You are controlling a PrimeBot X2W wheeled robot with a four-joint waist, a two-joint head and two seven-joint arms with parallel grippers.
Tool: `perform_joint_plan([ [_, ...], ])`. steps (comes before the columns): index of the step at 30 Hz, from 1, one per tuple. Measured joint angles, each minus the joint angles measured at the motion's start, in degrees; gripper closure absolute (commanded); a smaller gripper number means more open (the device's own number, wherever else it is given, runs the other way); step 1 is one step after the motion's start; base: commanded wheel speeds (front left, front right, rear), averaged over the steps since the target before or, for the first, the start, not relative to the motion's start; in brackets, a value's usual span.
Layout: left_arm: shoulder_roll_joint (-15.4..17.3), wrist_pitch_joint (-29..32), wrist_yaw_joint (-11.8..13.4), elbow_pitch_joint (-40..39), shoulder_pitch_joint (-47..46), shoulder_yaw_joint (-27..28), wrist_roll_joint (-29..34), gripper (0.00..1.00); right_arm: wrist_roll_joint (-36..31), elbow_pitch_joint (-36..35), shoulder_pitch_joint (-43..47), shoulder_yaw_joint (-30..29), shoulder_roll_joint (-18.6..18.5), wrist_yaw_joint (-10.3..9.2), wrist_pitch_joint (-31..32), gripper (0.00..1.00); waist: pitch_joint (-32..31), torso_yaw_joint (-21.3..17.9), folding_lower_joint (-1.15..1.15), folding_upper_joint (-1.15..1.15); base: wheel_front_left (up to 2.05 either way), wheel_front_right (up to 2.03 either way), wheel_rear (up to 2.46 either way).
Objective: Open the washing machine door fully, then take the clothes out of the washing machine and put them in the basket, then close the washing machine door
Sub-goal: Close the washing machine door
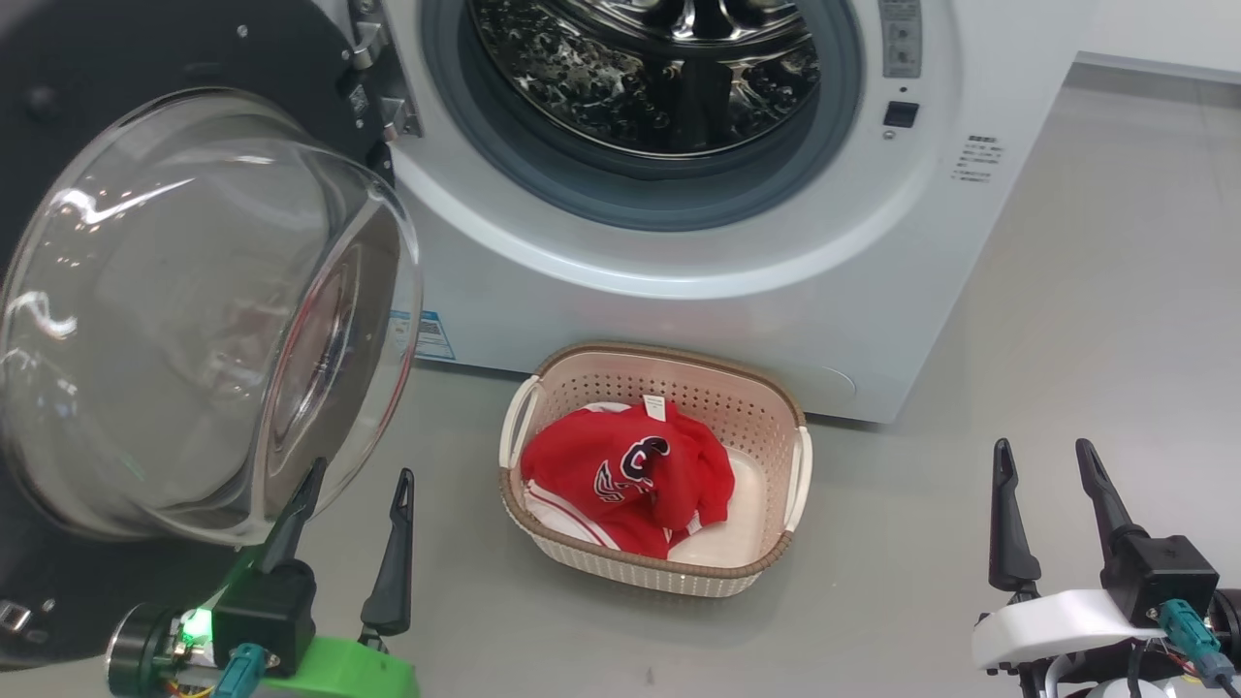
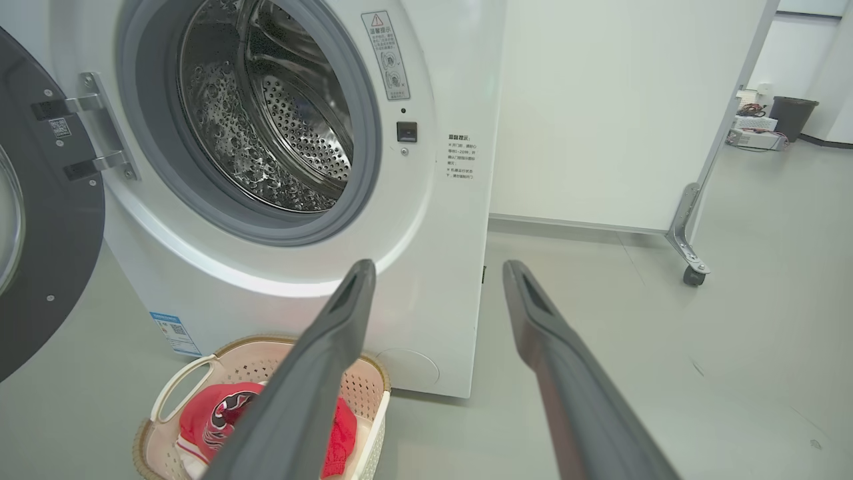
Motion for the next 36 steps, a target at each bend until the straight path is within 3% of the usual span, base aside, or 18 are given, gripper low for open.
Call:
perform_joint_plan([
  [18,-2.6,-0.9,0.0,0.5,2.1,6.5,1.2,0.00,-1.0,0.0,-0.2,1.9,-1.1,0.77,2.4,0.00,-0.4,13.9,0.00,0.00,0.00,0.00,0.00],
  [22,-3.2,-1.6,0.0,0.6,3.3,10.3,1.5,0.00,-1.1,0.3,-1.2,4.0,-1.0,1.89,3.0,0.00,-0.4,16.7,0.00,0.00,0.00,0.00,0.00],
  [36,-4.4,-2.7,0.0,0.1,6.2,13.8,1.5,0.00,-1.4,1.7,-4.0,6.5,-0.9,3.58,4.5,0.00,-0.1,19.6,0.00,0.00,0.00,0.00,0.00],
])
